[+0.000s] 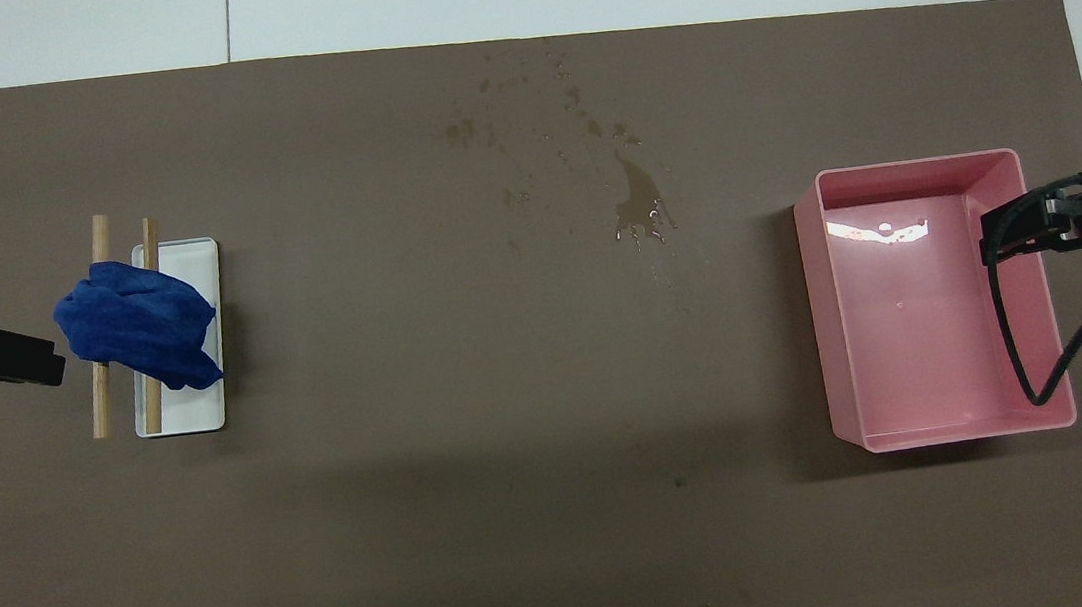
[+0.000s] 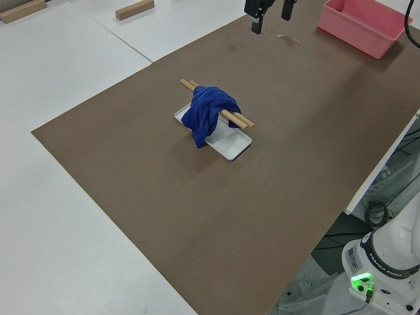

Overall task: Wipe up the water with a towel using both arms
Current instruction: 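Move the left gripper onto the blue cloth on the white tray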

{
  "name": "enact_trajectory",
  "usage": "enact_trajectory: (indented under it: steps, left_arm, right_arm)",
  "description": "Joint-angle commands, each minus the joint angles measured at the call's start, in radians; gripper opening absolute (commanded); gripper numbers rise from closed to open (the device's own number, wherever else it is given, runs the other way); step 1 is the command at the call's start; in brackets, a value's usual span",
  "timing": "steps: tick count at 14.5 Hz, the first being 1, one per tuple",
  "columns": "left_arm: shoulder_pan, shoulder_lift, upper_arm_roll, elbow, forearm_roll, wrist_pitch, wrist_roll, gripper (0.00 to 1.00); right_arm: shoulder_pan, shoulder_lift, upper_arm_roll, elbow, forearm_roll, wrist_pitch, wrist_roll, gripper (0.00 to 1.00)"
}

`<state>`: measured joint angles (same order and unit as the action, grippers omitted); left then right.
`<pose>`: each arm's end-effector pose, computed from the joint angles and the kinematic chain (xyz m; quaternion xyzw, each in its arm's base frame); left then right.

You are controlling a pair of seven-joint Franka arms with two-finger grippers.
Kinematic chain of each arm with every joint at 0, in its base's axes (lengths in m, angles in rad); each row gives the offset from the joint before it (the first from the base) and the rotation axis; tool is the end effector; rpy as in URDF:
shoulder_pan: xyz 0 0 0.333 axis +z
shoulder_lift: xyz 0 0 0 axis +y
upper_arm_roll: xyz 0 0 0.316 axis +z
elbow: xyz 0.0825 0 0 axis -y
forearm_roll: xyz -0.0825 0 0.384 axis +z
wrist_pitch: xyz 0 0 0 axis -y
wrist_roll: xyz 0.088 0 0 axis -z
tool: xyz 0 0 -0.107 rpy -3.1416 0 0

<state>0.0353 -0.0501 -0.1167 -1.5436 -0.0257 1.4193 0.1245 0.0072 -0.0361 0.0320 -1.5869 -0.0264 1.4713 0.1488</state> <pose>0.5209 -0.0473 0.6512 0.9938 -0.1040 -0.0370 0.0107 0.5322 0.0182 0.6283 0.9976 -0.0555 -0.0383 0.0174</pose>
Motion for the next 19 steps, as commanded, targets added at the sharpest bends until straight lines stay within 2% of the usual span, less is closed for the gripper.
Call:
enact_trajectory:
  steps: [1,6,11,13,15,17,19]
  left_arm:
    - [-0.006,-0.010,0.006,-0.016,0.004,0.018,0.018,1.00]
    - [-0.005,-0.017,0.008,-0.033,0.004,0.029,0.006,1.00]
    - [0.018,-0.073,0.017,-0.200,0.004,0.277,0.001,1.00]
    - [0.038,-0.047,0.017,-0.211,0.004,0.334,0.001,1.00]
    - [0.067,-0.018,0.017,-0.283,0.004,0.453,0.001,1.00]
    - [0.093,0.039,0.017,-0.335,0.004,0.585,0.001,1.00]
    - [0.116,0.100,0.015,-0.337,0.004,0.651,0.003,1.00]
  right_arm:
    - [-0.007,-0.002,0.003,0.004,-0.003,-0.019,-0.026,1.00]
    - [-0.016,-0.017,0.003,0.004,-0.003,-0.020,-0.025,1.00]
    - [-0.018,-0.039,0.002,0.004,-0.003,-0.020,-0.025,1.00]
    - [-0.019,-0.051,-0.007,0.004,0.000,-0.014,-0.026,1.00]
    - [-0.013,-0.044,-0.009,0.004,0.017,0.036,-0.025,1.00]
    - [-0.006,-0.013,-0.004,0.019,0.020,0.060,-0.008,1.00]
    - [-0.015,0.018,-0.003,0.047,0.034,0.060,0.026,1.00]
